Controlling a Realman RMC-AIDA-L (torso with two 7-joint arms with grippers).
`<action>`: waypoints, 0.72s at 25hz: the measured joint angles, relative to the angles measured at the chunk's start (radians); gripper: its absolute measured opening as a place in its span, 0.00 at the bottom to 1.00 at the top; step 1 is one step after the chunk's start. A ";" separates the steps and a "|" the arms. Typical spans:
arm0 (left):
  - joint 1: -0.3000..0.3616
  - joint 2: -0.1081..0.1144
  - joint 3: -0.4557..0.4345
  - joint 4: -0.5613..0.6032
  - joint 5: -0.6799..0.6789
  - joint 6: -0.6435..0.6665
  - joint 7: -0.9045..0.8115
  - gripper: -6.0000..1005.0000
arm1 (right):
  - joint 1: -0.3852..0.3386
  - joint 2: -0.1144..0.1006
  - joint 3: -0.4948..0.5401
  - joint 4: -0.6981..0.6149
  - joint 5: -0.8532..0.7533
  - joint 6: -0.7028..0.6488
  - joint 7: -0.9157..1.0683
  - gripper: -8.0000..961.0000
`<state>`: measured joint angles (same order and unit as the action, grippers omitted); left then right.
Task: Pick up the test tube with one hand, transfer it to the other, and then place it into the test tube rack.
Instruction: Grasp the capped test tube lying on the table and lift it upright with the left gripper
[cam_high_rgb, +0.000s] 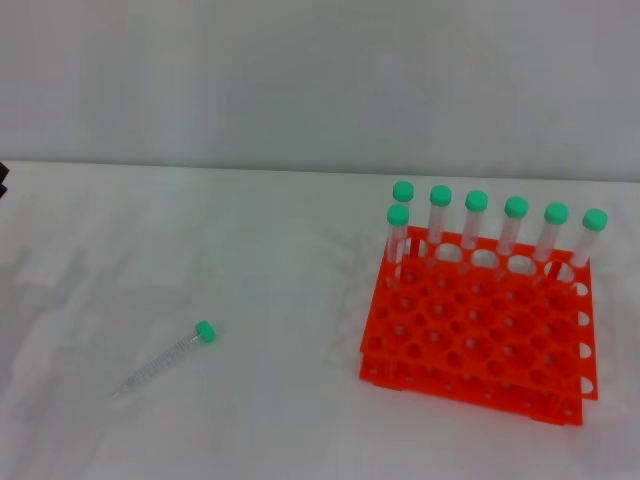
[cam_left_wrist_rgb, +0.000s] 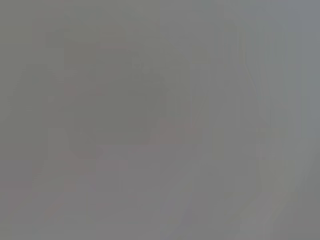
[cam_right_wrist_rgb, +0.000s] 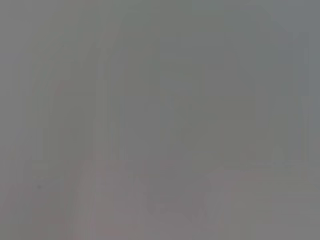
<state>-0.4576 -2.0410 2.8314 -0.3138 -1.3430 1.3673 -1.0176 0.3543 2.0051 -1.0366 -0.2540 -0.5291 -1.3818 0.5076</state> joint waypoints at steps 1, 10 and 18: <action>-0.004 0.002 0.004 -0.009 0.010 0.000 -0.020 0.88 | 0.000 0.000 0.000 -0.001 0.000 0.001 -0.001 0.83; -0.092 0.014 0.012 -0.229 0.304 0.016 -0.327 0.88 | 0.005 0.003 0.000 0.008 0.000 0.077 -0.052 0.82; -0.179 0.051 0.014 -0.421 0.590 0.056 -0.623 0.87 | 0.010 0.002 0.000 -0.002 0.000 0.087 -0.054 0.82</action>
<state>-0.6367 -1.9902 2.8453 -0.7350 -0.7531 1.4232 -1.6402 0.3641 2.0069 -1.0368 -0.2559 -0.5292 -1.2944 0.4540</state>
